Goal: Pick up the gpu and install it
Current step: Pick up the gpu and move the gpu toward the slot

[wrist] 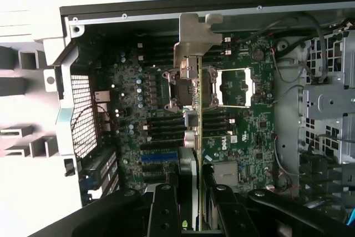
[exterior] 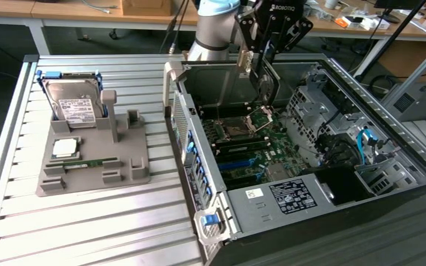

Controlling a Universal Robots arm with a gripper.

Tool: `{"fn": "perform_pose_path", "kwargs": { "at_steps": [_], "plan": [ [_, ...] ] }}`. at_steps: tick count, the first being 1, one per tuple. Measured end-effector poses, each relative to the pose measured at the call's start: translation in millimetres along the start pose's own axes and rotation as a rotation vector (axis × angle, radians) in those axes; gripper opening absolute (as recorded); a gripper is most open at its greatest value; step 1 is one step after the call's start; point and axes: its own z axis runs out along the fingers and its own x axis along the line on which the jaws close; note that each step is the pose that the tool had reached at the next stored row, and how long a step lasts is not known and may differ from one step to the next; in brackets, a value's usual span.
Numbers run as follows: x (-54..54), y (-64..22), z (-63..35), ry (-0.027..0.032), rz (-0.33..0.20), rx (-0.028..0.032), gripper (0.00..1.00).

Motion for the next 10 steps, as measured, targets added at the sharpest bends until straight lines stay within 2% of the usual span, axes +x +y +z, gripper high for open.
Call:
{"fn": "perform_pose_path", "kwargs": {
  "at_steps": [10],
  "plan": [
    [-9.2, 0.8, 2.4, 0.0000, 0.000, 0.0006, 0.27]
  ]
}}
